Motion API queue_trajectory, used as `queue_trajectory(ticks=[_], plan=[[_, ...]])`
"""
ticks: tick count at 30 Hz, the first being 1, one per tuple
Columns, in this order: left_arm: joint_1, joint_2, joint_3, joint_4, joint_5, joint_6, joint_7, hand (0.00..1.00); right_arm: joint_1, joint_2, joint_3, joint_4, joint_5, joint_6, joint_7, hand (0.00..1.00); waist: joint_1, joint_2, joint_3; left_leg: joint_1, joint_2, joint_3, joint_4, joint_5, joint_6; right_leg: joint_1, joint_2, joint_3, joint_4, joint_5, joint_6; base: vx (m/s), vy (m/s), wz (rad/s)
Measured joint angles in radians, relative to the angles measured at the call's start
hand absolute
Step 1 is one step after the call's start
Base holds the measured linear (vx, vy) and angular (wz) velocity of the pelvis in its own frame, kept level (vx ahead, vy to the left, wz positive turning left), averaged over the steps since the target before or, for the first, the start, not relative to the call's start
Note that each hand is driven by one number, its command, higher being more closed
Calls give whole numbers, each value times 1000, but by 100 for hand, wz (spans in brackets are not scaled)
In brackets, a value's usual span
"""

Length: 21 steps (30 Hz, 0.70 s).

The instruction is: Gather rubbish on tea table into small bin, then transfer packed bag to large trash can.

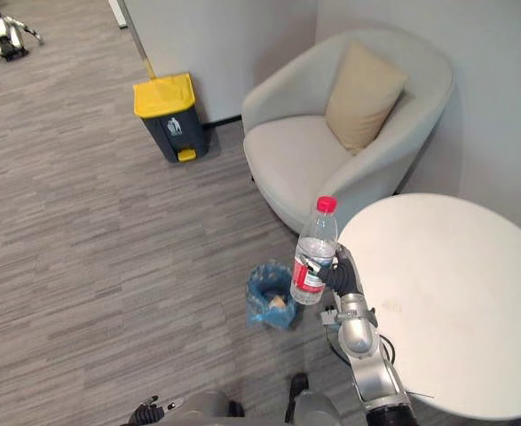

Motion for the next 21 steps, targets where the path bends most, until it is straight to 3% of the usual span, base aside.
queue_trajectory(ticks=[3,4,5,6,8,10,17,21], plan=[[-2,-1,0,-16,-2,1,-1,0,-10,-2,-3,0,3,0,-1,100,5,-2,7,-18,10,14,-202,3,-3,14,-7,31,-1,-5,4,234,67,-36],[-6,-2,0,-16,-2,1,-1,0,-9,-3,-9,6,3,1,-2,100,2,6,12,-8,10,4,-342,54,-37,14,-14,48,6,-16,22,137,124,-22],[-5,-5,-1,-15,-1,1,-1,0,-6,-6,-10,8,3,2,-2,100,1,12,12,4,11,-4,-393,112,-46,17,-9,51,9,-22,32,185,190,-24],[-7,-13,-2,-13,-1,2,-2,0,-5,-20,-11,17,2,4,-2,100,1,33,17,24,20,-20,-435,208,-27,34,4,57,10,-36,53,146,157,-8],[-6,0,-3,-15,1,1,-3,0,1,-7,0,24,2,11,0,100,4,-2,24,64,-15,-8,-483,216,-29,49,-34,72,6,-44,74,129,176,-4],[-4,2,-4,-15,6,3,-4,0,0,14,3,24,1,11,2,100,8,-12,22,90,-42,7,-522,225,-16,53,-60,79,4,-50,92,81,148,-3],[5,5,-11,-13,10,9,-18,0,-5,14,40,36,-2,11,21,100,7,-9,23,134,-74,29,-595,241,8,46,-80,103,1,-50,110,2,43,-9],[-51,8,-23,-15,2,8,-14,0,-119,-55,89,59,-11,11,16,100,4,9,58,-15,-68,31,-527,247,17,-112,-77,108,94,-52,107,-90,17,-6]])
